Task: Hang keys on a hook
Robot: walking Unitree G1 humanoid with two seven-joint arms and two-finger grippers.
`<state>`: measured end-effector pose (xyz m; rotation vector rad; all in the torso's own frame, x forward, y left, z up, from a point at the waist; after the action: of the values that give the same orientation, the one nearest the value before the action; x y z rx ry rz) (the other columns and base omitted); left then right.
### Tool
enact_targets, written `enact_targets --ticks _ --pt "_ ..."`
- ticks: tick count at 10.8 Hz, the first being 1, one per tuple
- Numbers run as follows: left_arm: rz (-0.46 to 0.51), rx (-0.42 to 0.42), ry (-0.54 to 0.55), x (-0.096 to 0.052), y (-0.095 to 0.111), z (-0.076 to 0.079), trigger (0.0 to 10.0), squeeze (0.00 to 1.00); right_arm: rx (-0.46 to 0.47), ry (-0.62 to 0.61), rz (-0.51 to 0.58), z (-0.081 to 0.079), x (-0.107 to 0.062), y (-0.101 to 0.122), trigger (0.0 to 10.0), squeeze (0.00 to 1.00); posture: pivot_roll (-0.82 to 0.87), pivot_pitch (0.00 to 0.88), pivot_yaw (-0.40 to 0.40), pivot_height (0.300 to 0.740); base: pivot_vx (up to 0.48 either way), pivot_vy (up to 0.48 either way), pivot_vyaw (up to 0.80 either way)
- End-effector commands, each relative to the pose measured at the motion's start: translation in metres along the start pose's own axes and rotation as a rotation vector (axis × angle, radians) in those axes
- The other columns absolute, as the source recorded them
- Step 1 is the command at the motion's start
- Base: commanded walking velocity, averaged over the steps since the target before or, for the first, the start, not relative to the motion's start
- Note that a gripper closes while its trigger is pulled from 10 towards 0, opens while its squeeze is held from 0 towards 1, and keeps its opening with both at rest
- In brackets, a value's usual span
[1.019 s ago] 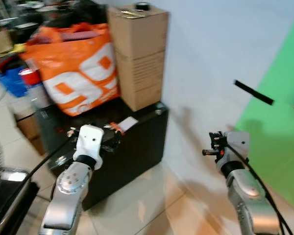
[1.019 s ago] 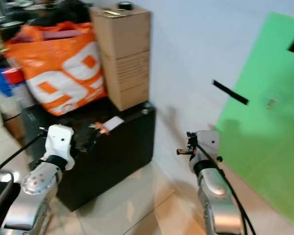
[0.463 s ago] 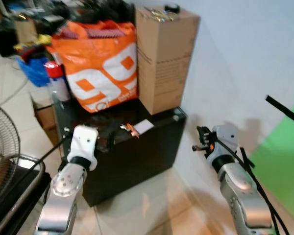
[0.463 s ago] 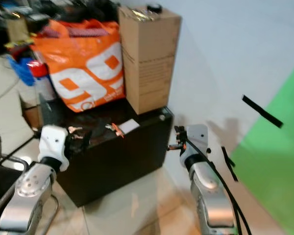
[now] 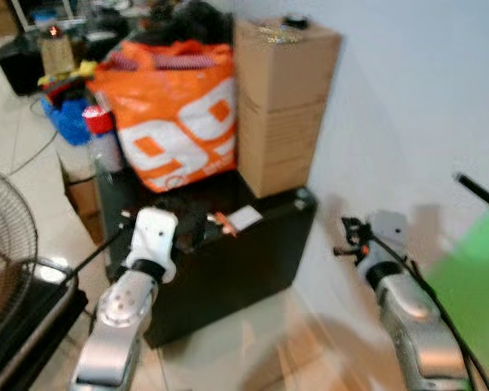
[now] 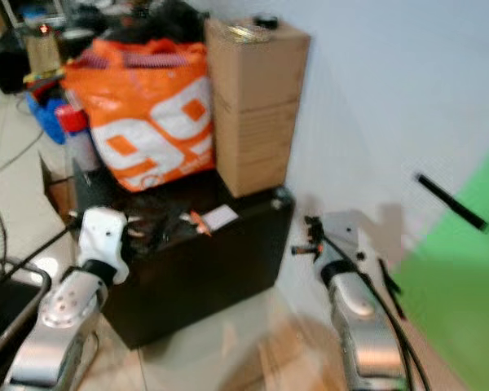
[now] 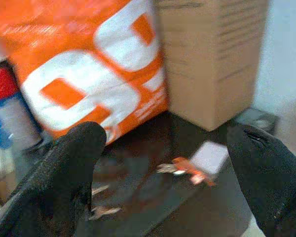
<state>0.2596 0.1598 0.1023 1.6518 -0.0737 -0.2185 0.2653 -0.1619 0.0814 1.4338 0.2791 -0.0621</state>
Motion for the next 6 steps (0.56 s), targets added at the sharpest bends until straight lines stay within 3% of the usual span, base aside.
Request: enact_targets --ticks 1,6 --pt "0.013 0.01 0.008 0.0007 0.0039 -0.0014 10.0 1.0 -0.019 0.008 0.011 -0.0006 0.0027 0.0041 10.0 0.0 0.0 0.0 -0.028 0.74 0.3 0.0 0.0" --pt "0.009 0.002 0.002 0.0012 0.0036 0.0001 10.0 1.0 -0.024 0.011 0.003 -0.0003 0.0028 0.0023 10.0 0.0 0.0 0.0 -0.023 0.74 0.301 0.0 0.0"
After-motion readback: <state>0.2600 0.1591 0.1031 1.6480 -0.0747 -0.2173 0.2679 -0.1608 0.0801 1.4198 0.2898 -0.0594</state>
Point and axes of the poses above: a point about 5 cm out from each wrist's last joint towards the gripper, its own x axis pointing out of the wrist towards the gripper, its own y axis along the axis of the wrist's last joint, z = x × y, the point moved 1 cm from there along x, pointing out of the wrist towards the gripper, and after that the axes turned 6 degrees about -x, right-handed, at the moved point
